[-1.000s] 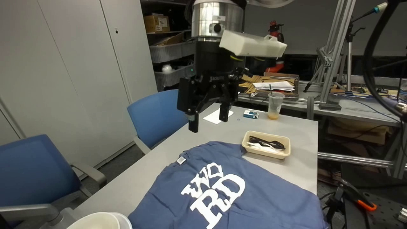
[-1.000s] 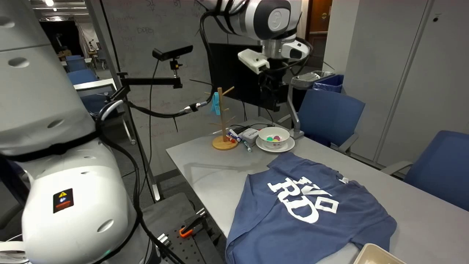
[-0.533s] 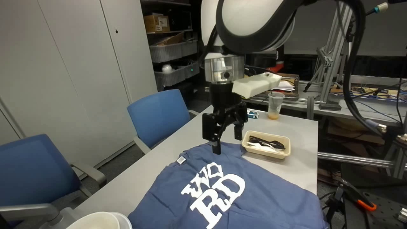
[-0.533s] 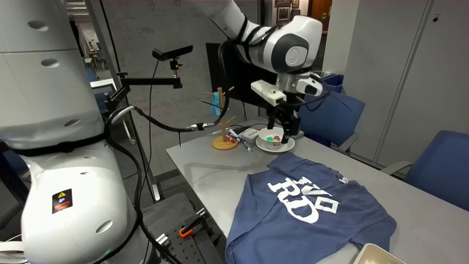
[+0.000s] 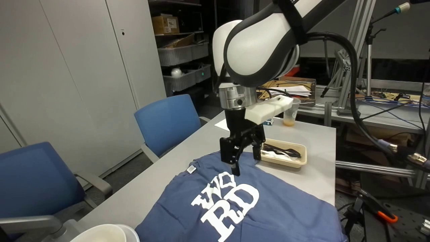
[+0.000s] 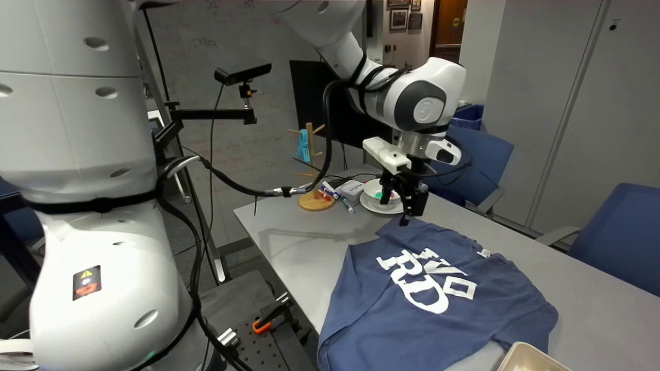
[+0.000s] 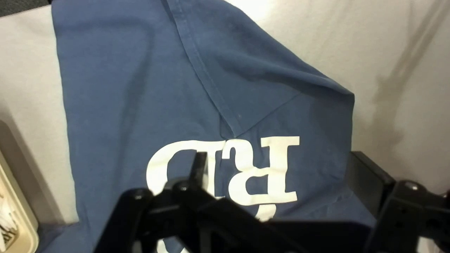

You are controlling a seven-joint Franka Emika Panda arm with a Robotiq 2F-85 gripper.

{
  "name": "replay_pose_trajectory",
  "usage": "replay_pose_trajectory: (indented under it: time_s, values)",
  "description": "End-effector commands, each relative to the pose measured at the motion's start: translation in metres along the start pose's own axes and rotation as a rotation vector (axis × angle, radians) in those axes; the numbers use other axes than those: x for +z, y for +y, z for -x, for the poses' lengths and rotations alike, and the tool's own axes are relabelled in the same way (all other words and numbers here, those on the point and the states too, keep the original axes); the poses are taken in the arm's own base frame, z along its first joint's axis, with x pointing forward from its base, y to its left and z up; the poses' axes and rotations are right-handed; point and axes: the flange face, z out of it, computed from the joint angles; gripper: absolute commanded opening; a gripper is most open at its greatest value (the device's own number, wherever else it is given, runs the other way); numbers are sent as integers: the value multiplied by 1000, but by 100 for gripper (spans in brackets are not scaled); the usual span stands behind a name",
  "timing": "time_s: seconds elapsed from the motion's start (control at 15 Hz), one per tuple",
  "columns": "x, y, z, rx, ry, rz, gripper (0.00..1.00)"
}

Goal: Fold the blue shirt

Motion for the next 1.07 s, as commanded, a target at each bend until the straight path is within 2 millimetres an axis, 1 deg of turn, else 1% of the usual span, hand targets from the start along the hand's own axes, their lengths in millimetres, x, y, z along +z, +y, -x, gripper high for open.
replay_pose_trajectory:
  time_s: [0.0, 0.2, 0.33, 0.53, 0.6, 0.67, 0.8, 1.0]
  values:
    - [17, -3, -4, -38, -17, 44, 100]
    - [51, -4, -7, -139, -52, 103, 100]
    - [72, -7, -8, -247, -79, 123, 100]
    - [95, -10, -9, -400, -139, 124, 100]
    - [98, -10, -6, -441, -168, 103, 100]
    - [95, -7, -4, -354, -143, 115, 100]
    - [103, -9, -4, -403, -159, 112, 100]
    - [102, -10, -5, -417, -158, 111, 100]
